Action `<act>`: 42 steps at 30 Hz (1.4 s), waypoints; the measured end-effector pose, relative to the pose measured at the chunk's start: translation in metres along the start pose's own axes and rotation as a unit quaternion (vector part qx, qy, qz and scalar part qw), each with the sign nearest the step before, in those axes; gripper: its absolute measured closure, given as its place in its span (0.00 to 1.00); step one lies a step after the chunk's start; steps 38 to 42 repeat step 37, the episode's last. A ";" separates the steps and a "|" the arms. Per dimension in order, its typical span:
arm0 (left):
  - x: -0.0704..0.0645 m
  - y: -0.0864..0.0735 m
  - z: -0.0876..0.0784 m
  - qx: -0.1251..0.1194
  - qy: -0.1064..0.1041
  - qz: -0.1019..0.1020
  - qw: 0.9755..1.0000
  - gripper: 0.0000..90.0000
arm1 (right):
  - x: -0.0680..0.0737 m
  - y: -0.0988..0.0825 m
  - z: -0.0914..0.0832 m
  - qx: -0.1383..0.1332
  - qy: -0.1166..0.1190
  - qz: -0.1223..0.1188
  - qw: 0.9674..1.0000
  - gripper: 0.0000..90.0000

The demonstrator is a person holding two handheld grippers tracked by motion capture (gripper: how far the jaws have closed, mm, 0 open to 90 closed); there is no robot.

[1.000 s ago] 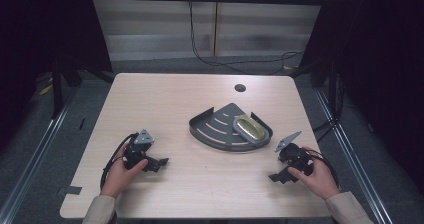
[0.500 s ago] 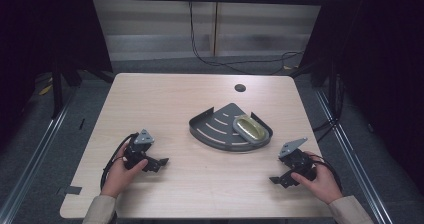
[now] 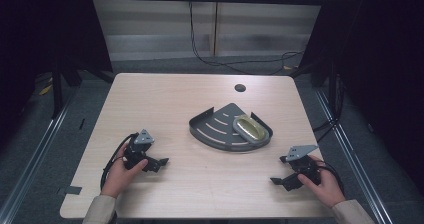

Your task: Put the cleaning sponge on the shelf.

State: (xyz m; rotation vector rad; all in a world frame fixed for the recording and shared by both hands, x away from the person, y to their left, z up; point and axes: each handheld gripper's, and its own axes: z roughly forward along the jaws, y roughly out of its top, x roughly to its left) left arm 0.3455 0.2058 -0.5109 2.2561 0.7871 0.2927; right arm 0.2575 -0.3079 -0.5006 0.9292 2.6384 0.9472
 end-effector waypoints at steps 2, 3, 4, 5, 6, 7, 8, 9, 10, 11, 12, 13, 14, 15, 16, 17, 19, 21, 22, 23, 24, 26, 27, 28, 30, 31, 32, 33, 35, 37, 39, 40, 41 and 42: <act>0.000 0.000 0.000 0.000 0.001 0.000 1.000 0.00 | 0.000 -0.002 0.000 -0.008 0.001 -0.003 1.000 0.13; 0.000 0.000 0.000 0.000 0.002 0.000 1.000 0.00 | 0.000 -0.003 0.000 -0.011 0.001 -0.002 1.000 0.13; 0.000 0.000 0.000 0.000 0.000 0.000 1.000 0.00 | 0.000 -0.004 0.000 -0.013 0.002 -0.002 1.000 0.13; 0.000 0.000 0.000 0.000 0.000 0.000 1.000 0.00 | 0.000 -0.004 -0.001 -0.013 0.001 -0.002 1.000 0.13; 0.000 0.000 0.000 0.000 0.000 0.000 1.000 0.00 | 0.000 -0.004 -0.001 -0.014 0.001 -0.002 1.000 0.13; 0.000 0.000 0.000 0.000 0.000 0.000 1.000 0.00 | -0.001 -0.004 0.000 -0.015 0.001 -0.004 1.000 0.13; 0.000 0.000 0.000 0.000 0.000 0.000 1.000 0.00 | 0.000 -0.004 -0.001 -0.016 0.002 -0.003 1.000 0.13; 0.000 0.000 0.000 0.000 0.000 0.000 1.000 0.00 | -0.001 -0.005 0.000 -0.020 0.001 -0.003 1.000 0.13; 0.000 0.000 0.000 0.000 0.000 0.000 1.000 0.00 | 0.000 -0.006 0.000 -0.020 0.002 -0.003 1.000 0.13; 0.000 0.000 0.000 0.000 0.000 0.000 1.000 0.00 | 0.000 -0.007 -0.001 -0.024 0.002 -0.002 1.000 0.13; 0.000 0.000 0.000 0.000 0.001 0.000 1.000 0.00 | 0.000 -0.007 0.000 -0.027 0.002 -0.002 1.000 0.13; 0.000 0.000 0.000 0.000 0.000 0.000 1.000 0.00 | 0.000 -0.008 0.000 -0.029 0.001 -0.001 1.000 0.13; 0.000 0.000 0.000 0.000 0.001 0.000 1.000 0.00 | 0.000 -0.008 0.000 -0.032 0.001 -0.001 1.000 0.13; 0.000 0.000 0.000 0.000 0.000 0.000 1.000 0.00 | 0.000 -0.009 0.000 -0.034 0.000 -0.001 0.999 0.13; 0.000 0.000 0.000 0.000 0.000 0.000 1.000 0.00 | 0.000 -0.010 0.000 -0.037 0.000 0.000 0.999 0.12; 0.000 0.000 0.000 0.000 0.000 0.000 1.000 0.00 | 0.000 -0.011 0.000 -0.042 -0.001 0.000 0.999 0.12; 0.000 0.000 0.000 0.000 0.000 0.000 1.000 0.00 | 0.000 -0.015 0.000 -0.060 0.000 0.001 0.998 0.12; 0.000 0.000 0.000 0.000 0.000 0.000 1.000 0.00 | 0.000 -0.016 0.000 -0.063 0.001 0.000 0.998 0.12; 0.000 0.000 0.000 0.000 0.000 0.000 1.000 0.00 | 0.000 -0.016 0.000 -0.063 0.001 0.000 0.998 0.12; 0.000 0.000 0.000 0.000 0.000 0.000 1.000 0.00 | 0.000 -0.016 0.000 -0.063 0.001 0.000 0.998 0.12; 0.000 0.000 0.000 0.000 0.000 0.000 1.000 0.00 | 0.000 -0.016 0.000 -0.063 0.002 0.000 0.998 0.12; 0.000 0.000 0.000 0.000 0.000 0.000 1.000 0.00 | 0.000 -0.016 0.000 -0.063 0.001 0.000 0.998 0.12; 0.000 0.000 0.000 0.000 0.001 0.000 1.000 0.00 | 0.000 -0.016 0.000 -0.063 0.001 0.000 0.998 0.12; 0.000 0.000 0.000 0.000 0.000 0.000 1.000 0.00 | 0.000 -0.016 0.000 -0.063 0.001 0.000 0.998 0.12; 0.000 0.000 0.000 0.000 0.000 0.000 1.000 0.00 | 0.000 -0.016 0.000 -0.063 0.001 0.000 0.998 0.12; 0.000 0.000 0.000 0.000 0.000 0.000 1.000 0.00 | 0.000 -0.016 0.000 -0.063 0.001 0.000 0.998 0.12; 0.000 0.000 0.000 0.000 0.000 0.000 1.000 0.00 | 0.000 -0.016 0.000 -0.063 0.001 0.000 0.998 0.12; 0.000 0.000 0.000 0.000 0.001 0.000 1.000 0.00 | 0.000 -0.016 0.000 -0.063 0.002 0.000 0.998 0.12; 0.000 0.000 0.000 0.000 0.000 0.000 1.000 0.00 | 0.000 -0.016 0.000 -0.063 0.002 0.000 0.998 0.12; 0.000 0.000 0.000 0.000 0.000 0.000 1.000 0.00 | 0.000 -0.016 0.000 -0.063 0.002 0.000 0.998 0.12; 0.000 0.000 0.000 0.000 0.000 0.000 1.000 0.00 | 0.000 -0.016 0.000 -0.063 0.002 0.000 0.998 0.12; 0.000 0.000 0.000 0.000 0.000 0.000 1.000 0.00 | 0.000 -0.016 0.000 -0.063 0.002 0.000 0.998 0.12; 0.000 0.000 0.000 0.000 0.000 0.000 1.000 0.00 | 0.000 -0.016 0.000 -0.063 0.002 0.000 0.998 0.12; 0.000 0.000 0.000 0.000 0.000 0.000 1.000 0.00 | 0.000 -0.016 0.000 -0.063 0.002 0.000 0.998 0.12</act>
